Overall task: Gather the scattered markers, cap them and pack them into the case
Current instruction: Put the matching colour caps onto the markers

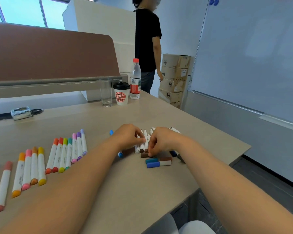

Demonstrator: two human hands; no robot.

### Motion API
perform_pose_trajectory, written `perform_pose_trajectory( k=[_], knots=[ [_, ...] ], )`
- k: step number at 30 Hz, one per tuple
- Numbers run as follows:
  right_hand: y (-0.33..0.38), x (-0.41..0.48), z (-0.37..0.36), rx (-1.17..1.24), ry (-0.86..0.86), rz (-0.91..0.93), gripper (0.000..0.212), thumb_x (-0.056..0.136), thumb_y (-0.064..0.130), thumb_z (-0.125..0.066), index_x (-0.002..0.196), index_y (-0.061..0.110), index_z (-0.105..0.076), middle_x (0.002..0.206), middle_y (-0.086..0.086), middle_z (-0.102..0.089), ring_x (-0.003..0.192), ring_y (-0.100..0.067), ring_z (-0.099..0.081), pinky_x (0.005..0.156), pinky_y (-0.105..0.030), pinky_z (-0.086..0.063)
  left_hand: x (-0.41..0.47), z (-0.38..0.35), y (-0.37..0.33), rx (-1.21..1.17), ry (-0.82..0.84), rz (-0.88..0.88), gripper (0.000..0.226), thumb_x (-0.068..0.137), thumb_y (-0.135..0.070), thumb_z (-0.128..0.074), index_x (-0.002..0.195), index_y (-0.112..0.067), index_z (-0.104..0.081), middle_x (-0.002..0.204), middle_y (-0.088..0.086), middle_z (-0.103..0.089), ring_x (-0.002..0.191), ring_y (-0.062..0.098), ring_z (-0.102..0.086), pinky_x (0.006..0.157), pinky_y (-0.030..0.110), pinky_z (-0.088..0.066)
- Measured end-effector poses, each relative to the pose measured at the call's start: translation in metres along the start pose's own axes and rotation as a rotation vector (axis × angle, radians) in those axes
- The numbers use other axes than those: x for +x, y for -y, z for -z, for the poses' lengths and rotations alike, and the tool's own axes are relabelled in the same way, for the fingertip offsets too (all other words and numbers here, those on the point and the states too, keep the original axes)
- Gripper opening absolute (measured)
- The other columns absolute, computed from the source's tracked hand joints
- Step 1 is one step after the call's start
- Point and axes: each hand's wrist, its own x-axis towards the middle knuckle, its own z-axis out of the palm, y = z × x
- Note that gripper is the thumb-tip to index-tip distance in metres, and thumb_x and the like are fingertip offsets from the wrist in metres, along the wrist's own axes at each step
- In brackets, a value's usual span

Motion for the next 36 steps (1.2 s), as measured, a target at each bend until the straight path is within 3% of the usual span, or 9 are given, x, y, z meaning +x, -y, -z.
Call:
perform_pose_trajectory(
  k=[4,9,12,14,17,22,27,31,36],
  knots=[
    [-0.003,0.000,-0.003,-0.031,-0.028,0.018,0.021,0.075,0.023,-0.077,0.095,0.017,-0.073,0.078,0.006,-0.059,0.078,-0.011,-0.054,0.067,-0.021,-0.043,0.001,0.002,0.003,0.016,-0.007,0.078,0.017,0.079,-0.034,-0.070,0.085,-0.019,-0.065,0.087,-0.003,-0.062,0.079,0.010,-0.055,0.080,0.028,-0.051],
    [-0.007,0.003,-0.004,0.060,-0.111,0.035,0.015,0.079,0.025,-0.072,0.092,0.017,-0.071,0.082,0.006,-0.055,0.076,-0.009,-0.050,0.066,-0.020,-0.042,0.001,0.012,0.011,0.087,-0.029,0.173,0.037,0.074,-0.032,-0.076,0.105,-0.017,-0.062,0.102,0.000,-0.063,0.095,0.018,-0.059,0.087,0.035,-0.053],
    [-0.011,0.011,0.002,0.260,-0.267,0.018,0.003,0.082,0.021,-0.068,0.083,0.022,-0.065,0.089,0.004,-0.060,0.080,-0.008,-0.053,0.068,-0.019,-0.044,0.001,0.016,0.016,0.103,-0.022,0.204,0.031,0.074,-0.028,-0.076,0.101,-0.015,-0.067,0.101,0.002,-0.066,0.092,0.018,-0.060,0.085,0.034,-0.054],
    [-0.012,0.020,0.001,0.375,-0.380,-0.004,0.009,0.082,0.018,-0.068,0.080,0.024,-0.062,0.089,0.003,-0.064,0.081,-0.008,-0.058,0.068,-0.018,-0.047,0.001,0.018,0.020,0.066,-0.021,0.206,0.026,0.075,-0.023,-0.074,0.099,-0.014,-0.069,0.101,0.003,-0.067,0.091,0.017,-0.060,0.084,0.032,-0.054],
    [-0.013,0.033,-0.002,0.536,-0.510,-0.041,0.011,0.082,0.018,-0.069,0.090,0.021,-0.063,0.091,-0.004,-0.067,0.085,-0.015,-0.064,0.075,-0.025,-0.052,-0.001,0.023,0.023,-0.021,-0.054,0.184,0.027,0.078,-0.021,-0.070,0.105,-0.013,-0.070,0.102,0.002,-0.066,0.088,0.014,-0.058,0.080,0.027,-0.052],
    [-0.019,0.042,-0.011,0.578,-0.697,-0.012,0.015,0.092,0.013,-0.055,0.103,0.019,-0.063,0.094,0.007,-0.061,0.080,-0.003,-0.052,0.067,-0.006,-0.036,-0.007,0.032,0.025,-0.119,-0.227,0.007,0.026,0.080,-0.014,-0.068,0.107,-0.015,-0.069,0.098,0.000,-0.063,0.088,0.013,-0.057,0.083,0.028,-0.051],
    [-0.022,0.041,-0.015,0.576,-0.709,0.040,0.019,0.095,0.007,-0.048,0.105,0.017,-0.061,0.103,0.005,-0.059,0.091,-0.005,-0.051,0.070,-0.004,-0.035,-0.004,0.028,0.027,-0.120,-0.303,-0.083,0.020,0.083,-0.011,-0.066,0.103,-0.015,-0.067,0.094,-0.004,-0.054,0.083,0.010,-0.052,0.078,0.020,-0.046],
    [-0.022,0.039,-0.013,0.613,-0.718,0.040,0.019,0.096,0.006,-0.046,0.105,0.018,-0.058,0.103,0.006,-0.055,0.096,-0.010,-0.053,0.080,-0.015,-0.039,-0.001,0.025,0.028,-0.107,-0.290,-0.077,0.020,0.083,-0.010,-0.066,0.103,-0.015,-0.066,0.098,-0.001,-0.056,0.086,0.011,-0.053,0.084,0.025,-0.049],
    [-0.023,0.040,-0.015,0.617,-0.693,0.073,0.018,0.094,0.007,-0.049,0.104,0.018,-0.060,0.101,0.007,-0.058,0.093,-0.007,-0.052,0.070,-0.004,-0.035,-0.001,0.023,0.028,-0.121,-0.277,-0.082,0.020,0.083,-0.011,-0.066,0.102,-0.016,-0.065,0.097,-0.004,-0.054,0.086,0.010,-0.052,0.084,0.022,-0.048]
  ],
)
